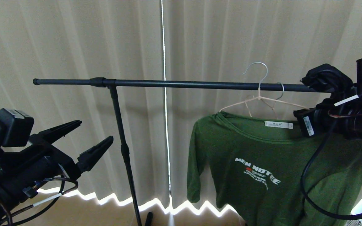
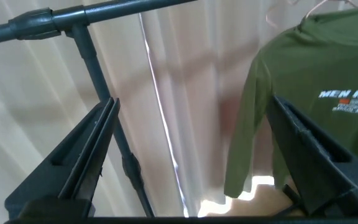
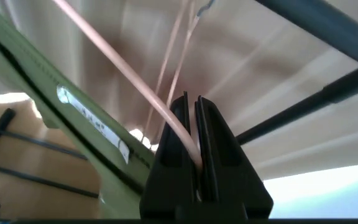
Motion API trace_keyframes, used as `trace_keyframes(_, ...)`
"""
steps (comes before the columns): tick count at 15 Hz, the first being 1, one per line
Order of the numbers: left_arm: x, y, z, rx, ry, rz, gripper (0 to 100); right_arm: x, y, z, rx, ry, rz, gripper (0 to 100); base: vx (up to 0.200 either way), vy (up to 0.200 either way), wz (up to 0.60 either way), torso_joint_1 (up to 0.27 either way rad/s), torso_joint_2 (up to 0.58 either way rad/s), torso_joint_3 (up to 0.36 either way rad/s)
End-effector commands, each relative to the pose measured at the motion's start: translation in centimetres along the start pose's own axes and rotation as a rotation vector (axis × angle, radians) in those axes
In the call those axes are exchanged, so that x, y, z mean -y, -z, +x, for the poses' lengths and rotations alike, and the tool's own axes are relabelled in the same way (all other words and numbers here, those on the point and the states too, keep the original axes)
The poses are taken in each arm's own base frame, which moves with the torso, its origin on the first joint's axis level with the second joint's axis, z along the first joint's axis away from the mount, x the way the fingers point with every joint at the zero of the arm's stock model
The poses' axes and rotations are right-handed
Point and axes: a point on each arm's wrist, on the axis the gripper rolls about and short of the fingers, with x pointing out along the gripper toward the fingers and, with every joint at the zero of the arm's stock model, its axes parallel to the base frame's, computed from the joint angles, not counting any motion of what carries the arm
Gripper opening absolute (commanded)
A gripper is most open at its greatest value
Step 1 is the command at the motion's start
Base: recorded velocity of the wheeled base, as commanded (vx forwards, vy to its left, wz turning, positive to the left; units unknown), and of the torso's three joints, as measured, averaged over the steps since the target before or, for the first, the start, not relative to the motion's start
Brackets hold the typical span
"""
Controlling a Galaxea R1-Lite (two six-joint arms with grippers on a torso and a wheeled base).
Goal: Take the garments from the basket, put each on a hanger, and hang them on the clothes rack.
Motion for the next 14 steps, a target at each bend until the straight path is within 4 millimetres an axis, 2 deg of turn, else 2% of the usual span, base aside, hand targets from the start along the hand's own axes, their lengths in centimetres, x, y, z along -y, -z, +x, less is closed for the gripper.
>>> trace_keyframes(1,-0.1,0.1,0.1,-0.004,-0.002,0.001,100,-1.0,-0.7,0.7,0.000,-0.003,-0.016,0,0.000,0.000,0.00,0.000,0.00,0.000)
trace_keyframes(3,-0.4,0.1,0.0,-0.008,-0.023,0.003,100,-2.0,-1.5,2.4,-0.013,0.007,-0.027,0,0.000,0.000,0.00,0.000,0.00,0.000)
trace_keyframes(4,-0.4,0.1,0.0,-0.008,-0.023,0.003,100,-2.1,-1.5,2.6,-0.015,0.010,-0.029,0,0.000,0.000,0.00,0.000,0.00,0.000)
trace_keyframes(5,-0.7,0.2,0.0,-0.010,-0.038,0.002,100,-2.7,-2.2,4.3,-0.031,0.055,-0.034,0,0.000,0.000,0.00,0.000,0.00,0.000)
trace_keyframes(6,-0.8,0.2,0.0,-0.010,-0.040,0.002,100,-2.7,-2.2,4.4,-0.032,0.060,-0.034,0,0.000,0.000,0.00,0.000,0.00,0.000)
trace_keyframes(7,-1.1,0.1,0.0,-0.007,-0.056,0.004,100,-3.5,-2.5,5.6,-0.050,0.095,-0.048,0,0.000,0.000,0.00,0.000,0.00,0.000)
trace_keyframes(11,-1.1,0.1,-0.1,-0.008,-0.054,0.004,100,-4.3,-2.5,7.2,-0.090,0.189,-0.068,0,0.000,0.000,0.00,0.000,0.00,0.000)
trace_keyframes(14,-1.0,0.2,-0.1,-0.009,-0.054,0.004,100,-4.3,-2.6,7.5,-0.104,0.197,-0.073,0,0.000,0.000,0.00,0.000,0.00,0.000)
